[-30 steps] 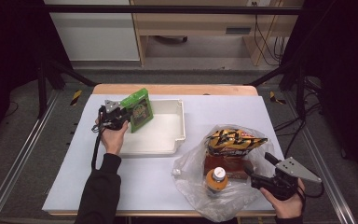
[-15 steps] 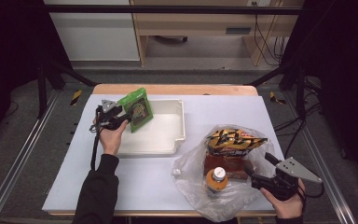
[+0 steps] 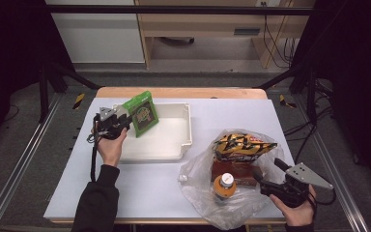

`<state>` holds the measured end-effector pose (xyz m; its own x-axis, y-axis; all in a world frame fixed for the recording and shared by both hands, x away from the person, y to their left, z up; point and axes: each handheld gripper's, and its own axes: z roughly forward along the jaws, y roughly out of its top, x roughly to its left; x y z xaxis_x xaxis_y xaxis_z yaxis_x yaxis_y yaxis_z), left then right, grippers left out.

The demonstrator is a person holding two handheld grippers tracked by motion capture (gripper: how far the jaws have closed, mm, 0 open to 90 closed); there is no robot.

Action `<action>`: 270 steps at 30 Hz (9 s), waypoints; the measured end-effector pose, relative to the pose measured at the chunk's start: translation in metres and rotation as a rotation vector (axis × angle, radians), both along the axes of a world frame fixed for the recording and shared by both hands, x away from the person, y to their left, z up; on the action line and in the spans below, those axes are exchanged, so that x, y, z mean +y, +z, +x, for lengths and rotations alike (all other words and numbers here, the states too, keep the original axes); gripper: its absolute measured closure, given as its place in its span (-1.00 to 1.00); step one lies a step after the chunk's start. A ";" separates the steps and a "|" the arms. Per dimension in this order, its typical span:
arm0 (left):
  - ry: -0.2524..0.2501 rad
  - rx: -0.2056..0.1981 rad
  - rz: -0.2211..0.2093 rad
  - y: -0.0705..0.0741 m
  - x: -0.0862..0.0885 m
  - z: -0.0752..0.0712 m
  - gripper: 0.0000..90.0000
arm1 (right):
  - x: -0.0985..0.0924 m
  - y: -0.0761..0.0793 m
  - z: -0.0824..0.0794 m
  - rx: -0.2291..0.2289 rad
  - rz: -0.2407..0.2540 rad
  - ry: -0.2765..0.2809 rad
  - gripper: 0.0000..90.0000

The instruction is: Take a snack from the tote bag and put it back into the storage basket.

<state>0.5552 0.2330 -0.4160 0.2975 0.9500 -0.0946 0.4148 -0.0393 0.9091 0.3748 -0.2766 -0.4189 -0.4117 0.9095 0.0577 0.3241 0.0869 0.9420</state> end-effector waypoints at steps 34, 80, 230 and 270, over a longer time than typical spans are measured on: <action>0.003 0.035 0.073 -0.031 -0.035 0.008 0.79 | -0.001 -0.002 0.000 0.007 0.001 0.005 -0.69; -0.150 0.039 0.064 -0.035 -0.093 0.030 0.74 | -0.001 -0.003 0.001 0.008 -0.009 0.007 -0.65; -0.651 -0.106 0.075 0.031 -0.191 -0.109 0.23 | -0.003 0.028 0.052 -0.112 0.001 0.134 0.22; -0.630 -0.002 0.147 -0.026 -0.172 -0.100 0.32 | 0.000 0.056 0.041 -0.171 0.081 0.191 0.99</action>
